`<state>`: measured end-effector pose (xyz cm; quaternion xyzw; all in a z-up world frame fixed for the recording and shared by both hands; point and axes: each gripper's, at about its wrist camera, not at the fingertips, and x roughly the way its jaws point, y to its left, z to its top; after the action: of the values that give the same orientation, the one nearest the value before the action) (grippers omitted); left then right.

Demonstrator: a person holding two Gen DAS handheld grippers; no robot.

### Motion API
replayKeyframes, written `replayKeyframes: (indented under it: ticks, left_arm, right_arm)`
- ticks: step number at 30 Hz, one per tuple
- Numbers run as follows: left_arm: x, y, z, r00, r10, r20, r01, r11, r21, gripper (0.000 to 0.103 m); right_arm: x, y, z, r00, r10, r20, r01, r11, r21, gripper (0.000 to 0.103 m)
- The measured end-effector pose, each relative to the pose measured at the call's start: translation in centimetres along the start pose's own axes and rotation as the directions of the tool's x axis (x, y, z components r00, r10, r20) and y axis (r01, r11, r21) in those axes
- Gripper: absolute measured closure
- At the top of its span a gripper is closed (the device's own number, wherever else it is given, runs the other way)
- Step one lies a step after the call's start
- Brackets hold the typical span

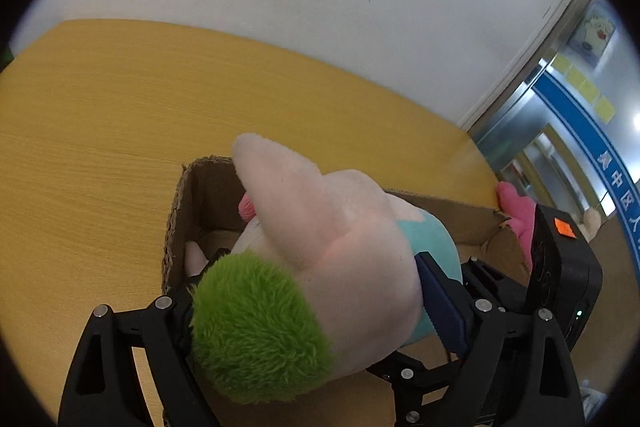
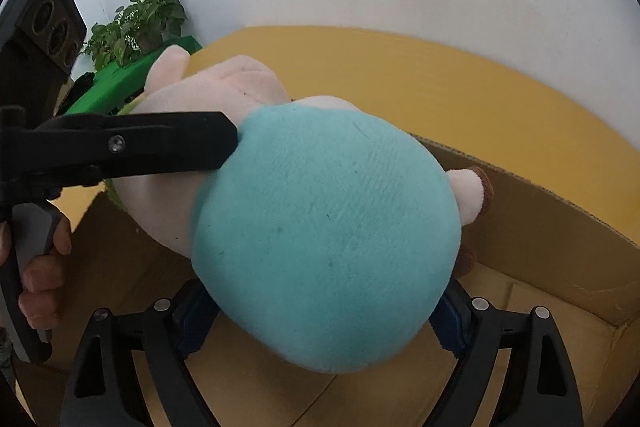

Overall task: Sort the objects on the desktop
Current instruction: 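Lift the pig plush with both tools and carry it over the cardboard box, then lower the pig plush into the box and open both tools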

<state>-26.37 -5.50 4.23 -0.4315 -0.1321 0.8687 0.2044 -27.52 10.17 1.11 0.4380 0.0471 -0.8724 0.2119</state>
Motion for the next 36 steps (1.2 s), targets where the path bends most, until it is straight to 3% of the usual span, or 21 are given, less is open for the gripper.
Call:
replayKeyframes:
  ticks: [2,6,8,16,23,27,29,32,36]
  left_arm:
    - [0.3,-0.8,-0.1,0.999,0.039,-0.024,-0.039,0.999,0.029,0.008]
    - [-0.4,-1.0,0.0,0.997,0.065,-0.042,-0.066,0.998,-0.016,0.008]
    - [-1.7,-1.4,0.2,0.993,0.12,-0.017,-0.12,0.993,0.006,0.008]
    - [-6.9,-1.4,-0.4,0.987,0.145,0.068,-0.148,0.988,0.051,0.008]
    - [-10.6,-1.5,-3.8,0.984,0.166,0.067,-0.172,0.98,0.099,0.007]
    - [-12.0,-2.4,-7.1,0.989,0.143,0.036,-0.147,0.975,0.165,0.007]
    - [-12.2,-2.9,-9.0,0.994,0.105,0.0,-0.103,0.975,0.197,0.007]
    - [-11.5,-3.8,-11.5,0.996,0.062,-0.057,-0.046,0.969,0.244,0.007]
    - [-10.2,-3.1,-13.8,0.993,0.018,-0.12,0.008,0.978,0.209,0.008]
  right_arm:
    - [0.9,0.2,-0.4,0.999,-0.033,-0.033,0.033,0.999,-0.002,0.006]
    - [1.0,0.1,-0.5,0.996,-0.049,-0.078,0.05,0.999,0.014,0.002]
    - [0.4,0.1,-0.4,0.994,-0.051,-0.092,0.053,0.998,0.019,0.002]
    - [-2.4,0.1,-0.4,0.995,-0.031,-0.098,0.037,0.998,0.06,0.0]
    - [-1.9,2.6,-0.4,0.992,-0.037,-0.121,0.036,0.999,-0.01,0.001]
    - [-0.3,3.1,-0.3,0.984,-0.095,-0.154,0.096,0.995,0.0,0.001]
    - [-0.6,2.3,-1.0,0.985,-0.059,-0.165,0.071,0.995,0.068,0.001]
    - [-2.2,1.4,-2.6,0.98,0.074,-0.186,-0.046,0.987,0.151,0.0]
    - [-2.6,2.9,-2.4,0.919,0.316,-0.236,-0.256,0.933,0.253,0.0]
